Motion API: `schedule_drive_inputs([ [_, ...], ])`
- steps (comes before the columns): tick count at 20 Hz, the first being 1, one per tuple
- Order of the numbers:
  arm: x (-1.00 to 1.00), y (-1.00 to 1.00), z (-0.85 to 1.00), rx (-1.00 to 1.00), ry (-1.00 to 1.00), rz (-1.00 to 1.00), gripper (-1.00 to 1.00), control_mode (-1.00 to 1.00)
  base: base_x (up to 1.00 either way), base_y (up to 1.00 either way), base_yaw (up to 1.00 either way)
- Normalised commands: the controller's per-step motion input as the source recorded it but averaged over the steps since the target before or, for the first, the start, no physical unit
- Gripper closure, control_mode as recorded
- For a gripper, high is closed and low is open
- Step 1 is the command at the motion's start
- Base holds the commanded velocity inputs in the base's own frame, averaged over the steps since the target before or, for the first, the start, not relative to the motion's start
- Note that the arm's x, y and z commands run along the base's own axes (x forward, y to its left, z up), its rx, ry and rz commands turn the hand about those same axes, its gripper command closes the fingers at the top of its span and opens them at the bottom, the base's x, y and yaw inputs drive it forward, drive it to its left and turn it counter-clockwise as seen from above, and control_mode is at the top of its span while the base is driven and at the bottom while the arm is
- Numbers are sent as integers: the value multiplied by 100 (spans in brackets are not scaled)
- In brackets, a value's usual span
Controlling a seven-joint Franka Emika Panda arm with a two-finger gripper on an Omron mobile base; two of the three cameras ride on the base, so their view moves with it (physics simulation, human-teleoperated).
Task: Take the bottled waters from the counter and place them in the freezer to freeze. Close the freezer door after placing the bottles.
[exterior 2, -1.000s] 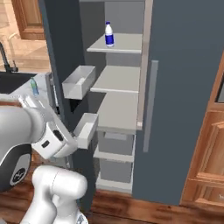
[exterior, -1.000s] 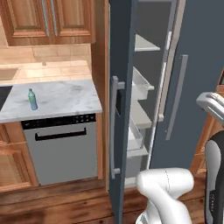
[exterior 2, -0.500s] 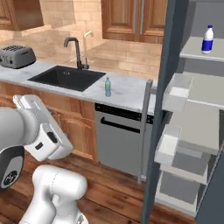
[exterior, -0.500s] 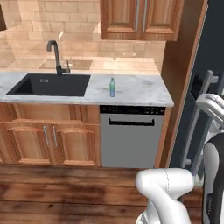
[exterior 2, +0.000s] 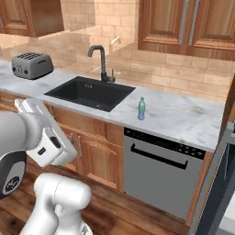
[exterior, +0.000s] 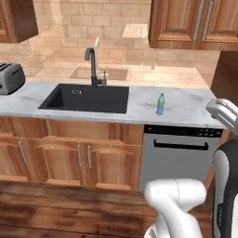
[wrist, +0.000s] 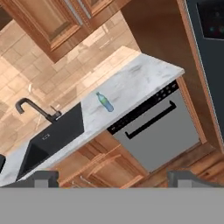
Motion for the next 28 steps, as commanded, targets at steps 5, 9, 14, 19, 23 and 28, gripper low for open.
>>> schedule_drive_inputs([
  [5,0,0,0,0,0,0,-100,100,100,-1,-38],
  [9,0,0,0,0,0,0,-100,100,95,-8,-35],
  [14,0,0,0,0,0,0,-100,100,92,-5,-21],
  [19,0,0,0,0,0,0,-100,100,44,27,-1],
  [23,0,0,0,0,0,0,-100,100,2,0,1],
  [28,0,0,0,0,0,0,-100,100,0,1,2],
])
